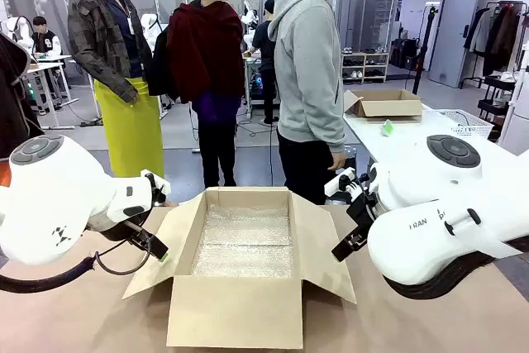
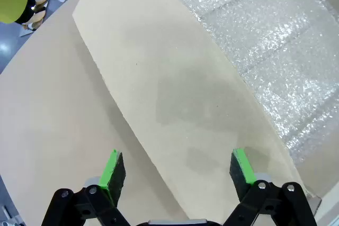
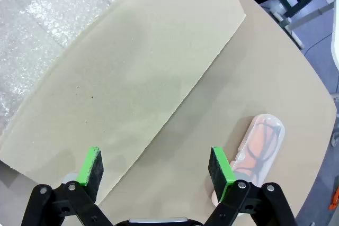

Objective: Pack the glasses set securely to prepare it for shipping.
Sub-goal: Place the Glasses case inside the Package Box.

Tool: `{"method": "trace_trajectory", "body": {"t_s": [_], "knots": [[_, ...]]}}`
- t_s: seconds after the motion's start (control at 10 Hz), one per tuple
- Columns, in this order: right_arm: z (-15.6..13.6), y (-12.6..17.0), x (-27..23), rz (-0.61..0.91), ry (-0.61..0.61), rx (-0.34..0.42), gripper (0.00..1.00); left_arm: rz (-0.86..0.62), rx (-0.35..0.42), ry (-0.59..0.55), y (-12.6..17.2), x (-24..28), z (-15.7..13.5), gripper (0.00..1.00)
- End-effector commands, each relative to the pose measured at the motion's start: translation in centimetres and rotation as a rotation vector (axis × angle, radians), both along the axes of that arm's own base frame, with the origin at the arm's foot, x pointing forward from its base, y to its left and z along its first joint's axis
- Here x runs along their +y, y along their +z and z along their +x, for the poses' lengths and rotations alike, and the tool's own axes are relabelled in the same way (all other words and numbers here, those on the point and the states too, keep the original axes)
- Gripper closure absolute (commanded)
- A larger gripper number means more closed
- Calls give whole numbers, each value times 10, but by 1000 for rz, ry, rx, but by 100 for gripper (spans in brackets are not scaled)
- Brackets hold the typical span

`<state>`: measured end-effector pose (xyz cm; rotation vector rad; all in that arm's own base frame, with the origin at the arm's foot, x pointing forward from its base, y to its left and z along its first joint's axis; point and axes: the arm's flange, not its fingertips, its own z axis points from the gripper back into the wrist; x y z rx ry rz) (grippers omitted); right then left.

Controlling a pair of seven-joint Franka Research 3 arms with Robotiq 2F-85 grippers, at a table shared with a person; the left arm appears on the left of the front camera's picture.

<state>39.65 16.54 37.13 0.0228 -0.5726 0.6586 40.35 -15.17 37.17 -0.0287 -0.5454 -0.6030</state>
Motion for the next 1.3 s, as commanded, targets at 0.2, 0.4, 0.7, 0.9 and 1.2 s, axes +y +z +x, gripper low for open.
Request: {"method": "trace_trajectory", "body": {"t_s": [0.2, 0.4, 0.7, 0.9, 1.2], "knots": [[0, 0, 0, 0, 0, 0, 0, 0, 0, 0, 0, 0, 0, 0], [0, 0, 0, 0, 0, 0, 0, 0, 0, 0, 0, 0, 0, 0], [0, 0, 0, 0, 0, 0, 0, 0, 0, 0, 0, 0, 0, 0], [0, 0, 0, -1, 0, 0, 0, 0, 0, 0, 0, 0, 0, 0], [-4, 61, -18, -18, -59, -23, 0, 9, 19, -25, 44, 17, 5, 0]]}}
